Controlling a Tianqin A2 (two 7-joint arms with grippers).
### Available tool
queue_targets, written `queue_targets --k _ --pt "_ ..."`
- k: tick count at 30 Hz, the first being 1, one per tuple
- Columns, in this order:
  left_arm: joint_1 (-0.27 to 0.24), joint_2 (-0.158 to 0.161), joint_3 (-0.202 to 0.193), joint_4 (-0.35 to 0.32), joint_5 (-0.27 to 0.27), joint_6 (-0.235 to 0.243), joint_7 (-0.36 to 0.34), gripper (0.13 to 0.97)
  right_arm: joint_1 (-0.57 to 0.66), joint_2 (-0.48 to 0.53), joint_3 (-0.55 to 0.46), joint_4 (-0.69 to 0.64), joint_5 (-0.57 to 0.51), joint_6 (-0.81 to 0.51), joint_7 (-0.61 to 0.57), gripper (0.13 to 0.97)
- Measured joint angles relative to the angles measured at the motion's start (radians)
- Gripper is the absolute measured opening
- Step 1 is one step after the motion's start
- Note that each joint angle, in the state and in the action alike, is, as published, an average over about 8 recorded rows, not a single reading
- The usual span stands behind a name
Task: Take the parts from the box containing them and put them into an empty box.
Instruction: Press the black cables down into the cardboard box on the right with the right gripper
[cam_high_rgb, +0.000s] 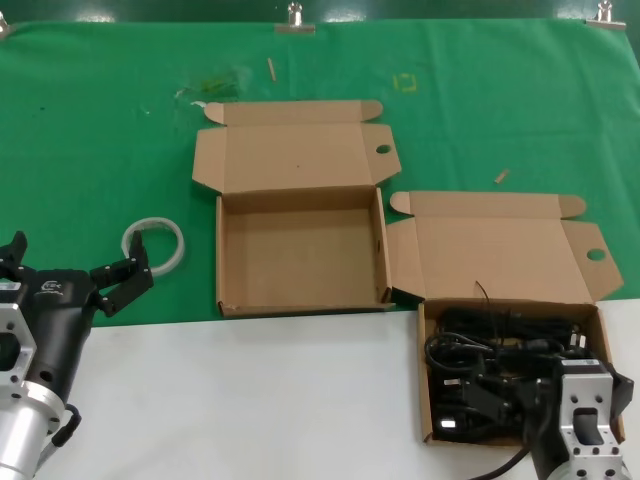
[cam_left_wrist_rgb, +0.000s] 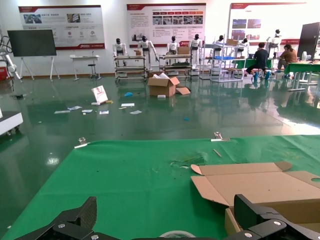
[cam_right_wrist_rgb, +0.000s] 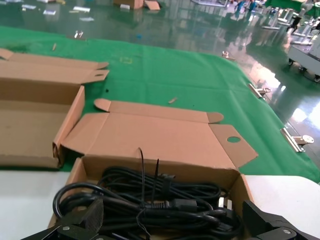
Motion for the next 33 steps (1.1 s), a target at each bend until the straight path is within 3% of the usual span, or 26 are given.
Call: queue_targets --k 14,23,33 --pt "0.000 0.000 0.000 0.000 0.000 0.000 0.000 0.965 0.032 0.000 0.081 -0.033 0.228 0.104 -0.435 0.966" --pt "0.000 0.000 0.000 0.000 0.000 0.000 0.000 0.965 0.123 0.000 0.108 -0.088 0.259 0.104 -0.571 0.966" --pt "0.000 0.000 0.000 0.000 0.000 0.000 0.000 0.965 0.201 0.000 0.102 -0.162 0.262 0.078 -0.630 0.966"
